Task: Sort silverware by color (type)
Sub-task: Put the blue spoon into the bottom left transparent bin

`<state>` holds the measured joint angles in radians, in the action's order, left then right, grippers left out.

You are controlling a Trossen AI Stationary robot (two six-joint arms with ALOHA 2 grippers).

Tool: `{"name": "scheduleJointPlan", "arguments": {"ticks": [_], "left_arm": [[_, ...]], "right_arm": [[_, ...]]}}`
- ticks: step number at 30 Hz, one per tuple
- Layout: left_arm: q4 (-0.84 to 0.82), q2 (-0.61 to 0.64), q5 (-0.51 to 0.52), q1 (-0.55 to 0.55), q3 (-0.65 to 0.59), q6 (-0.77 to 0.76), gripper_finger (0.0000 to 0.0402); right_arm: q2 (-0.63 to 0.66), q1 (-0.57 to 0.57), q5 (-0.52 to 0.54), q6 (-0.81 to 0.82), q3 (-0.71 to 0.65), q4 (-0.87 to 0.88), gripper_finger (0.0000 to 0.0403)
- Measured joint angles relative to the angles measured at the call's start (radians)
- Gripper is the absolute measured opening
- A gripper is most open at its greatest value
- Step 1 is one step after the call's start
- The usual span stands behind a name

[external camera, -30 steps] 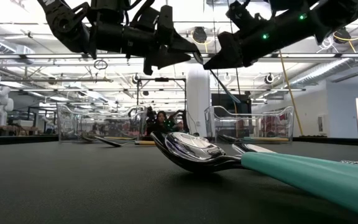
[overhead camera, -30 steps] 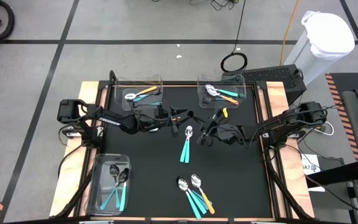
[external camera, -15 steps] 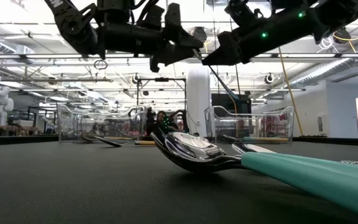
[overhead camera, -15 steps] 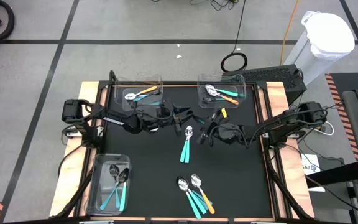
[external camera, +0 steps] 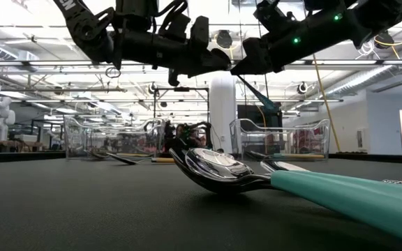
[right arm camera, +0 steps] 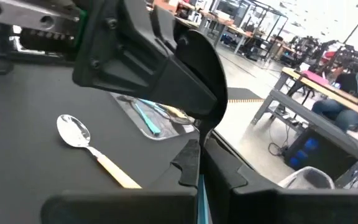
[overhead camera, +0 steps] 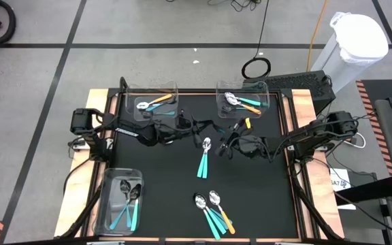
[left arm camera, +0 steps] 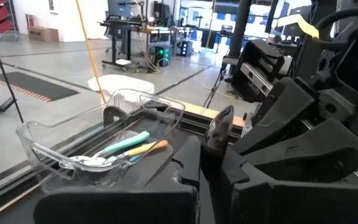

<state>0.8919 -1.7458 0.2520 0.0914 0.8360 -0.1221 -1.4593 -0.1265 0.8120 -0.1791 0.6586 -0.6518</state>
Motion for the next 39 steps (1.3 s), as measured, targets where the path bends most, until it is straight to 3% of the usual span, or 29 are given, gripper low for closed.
{"name": "scheduleJointPlan", "arguments": {"ticks": [5, 10, 13, 17, 20, 28, 31, 34, 36, 39], "left_arm": [[-0.016, 0.000, 0.026, -0.002, -0.001, 0.035, 0.0003], [-0.084, 0.044, 0.058, -0.002, -0.001, 0.095, 0.0001], [-0.297, 0.145, 0.068, 0.000, -0.001, 0.130, 0.0001], [-0.802, 0.342, 0.022, -0.009, 0.000, 0.096, 0.0001], [-1.094, 0.503, -0.028, -0.027, 0.000, -0.028, 0.0001], [-1.673, 0.817, -0.439, -0.118, 0.144, -0.442, 0.0000], [-1.844, 0.875, -0.443, -0.201, 0.145, -0.586, 0.0000], [-1.987, 0.906, -0.378, -0.309, 0.108, -0.796, 0.0000], [-2.015, 0.913, -0.311, -0.394, 0.066, -0.967, 0.0000], [-1.977, 0.905, -0.320, -0.522, 0.013, -1.122, 0.0000]], "right_arm": [[0.000, 0.001, -0.046, 0.072, 0.000, 0.031, 0.0003], [0.000, -0.006, -0.051, 0.152, 0.000, 0.028, 0.0048], [0.000, -0.021, -0.052, 0.211, 0.000, 0.012, 0.0090], [0.010, -0.042, -0.089, 0.298, 0.000, 0.013, 0.0134], [0.012, -0.050, -0.118, 0.299, 0.000, 0.004, 0.0150], [0.012, -0.025, -0.106, 0.299, 0.000, 0.013, 0.0154], [0.011, -0.025, -0.108, 0.299, 0.000, 0.015, 0.0154], [0.011, -0.037, -0.141, 0.302, 0.000, 0.023, 0.0154], [0.011, -0.043, -0.183, 0.302, 0.000, 0.037, 0.0154], [0.011, -0.046, -0.206, 0.300, 0.000, 0.070, 0.0154]]}}
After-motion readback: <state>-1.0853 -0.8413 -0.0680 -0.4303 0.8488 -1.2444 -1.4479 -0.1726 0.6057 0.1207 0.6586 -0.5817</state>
